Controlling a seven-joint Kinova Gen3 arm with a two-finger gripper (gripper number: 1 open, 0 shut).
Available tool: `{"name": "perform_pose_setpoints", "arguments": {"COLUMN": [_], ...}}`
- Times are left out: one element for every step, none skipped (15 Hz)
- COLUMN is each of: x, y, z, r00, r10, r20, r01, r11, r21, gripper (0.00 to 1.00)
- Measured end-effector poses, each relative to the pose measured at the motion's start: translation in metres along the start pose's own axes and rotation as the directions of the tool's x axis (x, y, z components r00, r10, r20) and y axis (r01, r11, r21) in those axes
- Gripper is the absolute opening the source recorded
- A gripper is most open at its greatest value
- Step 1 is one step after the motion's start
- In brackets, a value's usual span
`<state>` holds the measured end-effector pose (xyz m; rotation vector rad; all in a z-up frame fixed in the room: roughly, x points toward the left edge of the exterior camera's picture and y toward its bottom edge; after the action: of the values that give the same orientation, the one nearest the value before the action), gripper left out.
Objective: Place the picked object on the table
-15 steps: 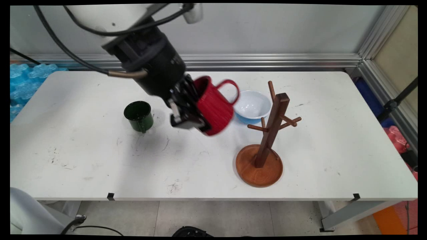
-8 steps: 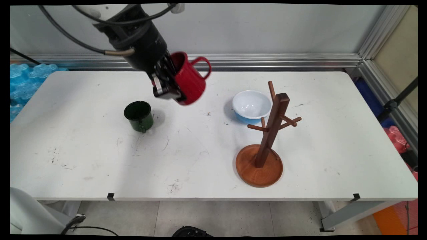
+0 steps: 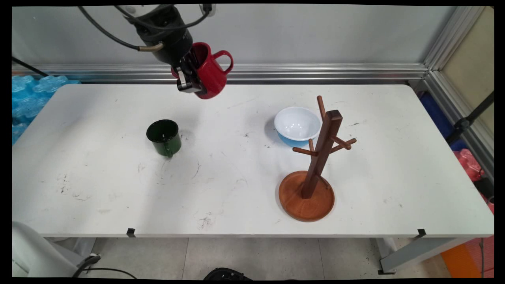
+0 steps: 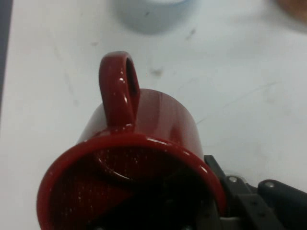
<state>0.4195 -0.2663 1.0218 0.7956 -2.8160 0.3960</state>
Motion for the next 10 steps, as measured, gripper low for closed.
{"name": "perform_pose_setpoints", "arguments": {"x": [-0.002, -0.003, -0.004, -0.006, -0.007, -0.009, -0.01, -0.013, -0.014, -0.016], "y": [-0.01, -0.018, -0.023, -0.031, -0.036, -0.043, -0.048, -0.055, -0.059, -0.066], "z": [0.008, 0.015, 0.02, 0.027, 0.032, 0.04, 0.045, 0.052, 0.057, 0.065], "r00": [1.0, 0.999, 0.999, 0.997, 0.996, 0.995, 0.993, 0.99, 0.988, 0.985], "r10": [0.012, 0.024, 0.033, 0.047, 0.056, 0.071, 0.081, 0.097, 0.108, 0.123], "r20": [0.017, 0.031, 0.041, 0.054, 0.063, 0.076, 0.085, 0.099, 0.109, 0.123], "r01": [-0.012, -0.025, -0.034, -0.048, -0.057, -0.073, -0.082, -0.098, -0.109, -0.124], "r11": [1.0, 1.0, 0.999, 0.999, 0.998, 0.997, 0.997, 0.995, 0.994, 0.992], "r21": [0.009, 0.015, 0.017, 0.019, 0.02, 0.018, 0.015, 0.01, 0.007, 0.001], "gripper": [0.0, 0.0, 0.0, 0.0, 0.0, 0.0, 0.0, 0.0, 0.0, 0.0]}}
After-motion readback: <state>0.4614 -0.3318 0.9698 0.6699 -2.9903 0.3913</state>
